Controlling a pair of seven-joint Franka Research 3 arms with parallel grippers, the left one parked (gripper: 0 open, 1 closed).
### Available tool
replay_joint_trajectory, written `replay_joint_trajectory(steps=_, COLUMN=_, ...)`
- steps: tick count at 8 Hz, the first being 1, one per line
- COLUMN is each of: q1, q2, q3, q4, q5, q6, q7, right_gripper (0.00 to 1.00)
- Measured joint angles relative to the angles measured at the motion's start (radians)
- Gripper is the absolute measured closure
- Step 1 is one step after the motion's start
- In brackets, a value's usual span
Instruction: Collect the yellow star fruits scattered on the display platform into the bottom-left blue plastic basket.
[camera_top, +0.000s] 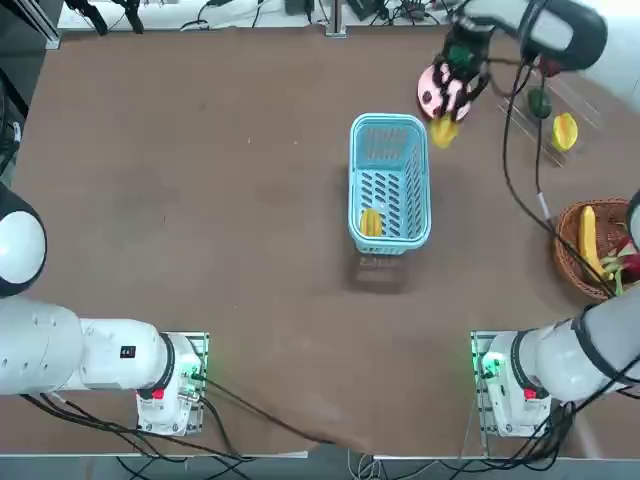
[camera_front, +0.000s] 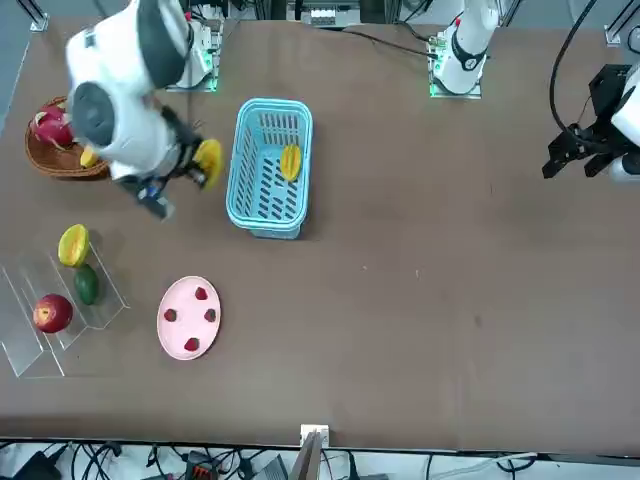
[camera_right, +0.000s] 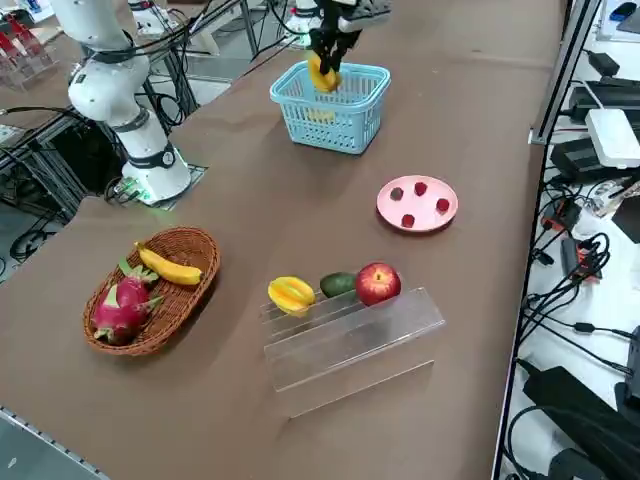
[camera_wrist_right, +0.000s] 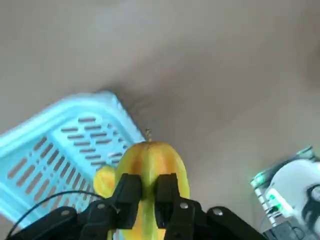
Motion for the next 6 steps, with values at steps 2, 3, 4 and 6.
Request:
replay_joint_trajectory(steps=2, q1=0.121, q2=-0.034, q3=0.0, q4=-0.112, q5=0.032, q6=0.135, q7=0.106, right_gripper=0.79)
replay_joint_trajectory(steps=3, q1=0.165, q2=-0.043, q3=0.0, q4=-0.188, q5=0.059, q6=0.233, q7=0.127, right_gripper=0.81)
replay_joint_trajectory(steps=4, q1=0.189, q2=-0.049, q3=0.0, q4=-0.25, q5=0.072, q6=0.307, q7=0.131, right_gripper=0.74)
replay_joint_trajectory(steps=6, q1=0.192, q2=-0.065, q3=-0.018, q4=-0.273, q5=0.073, q6=0.335, q7=0.116, right_gripper=0.41)
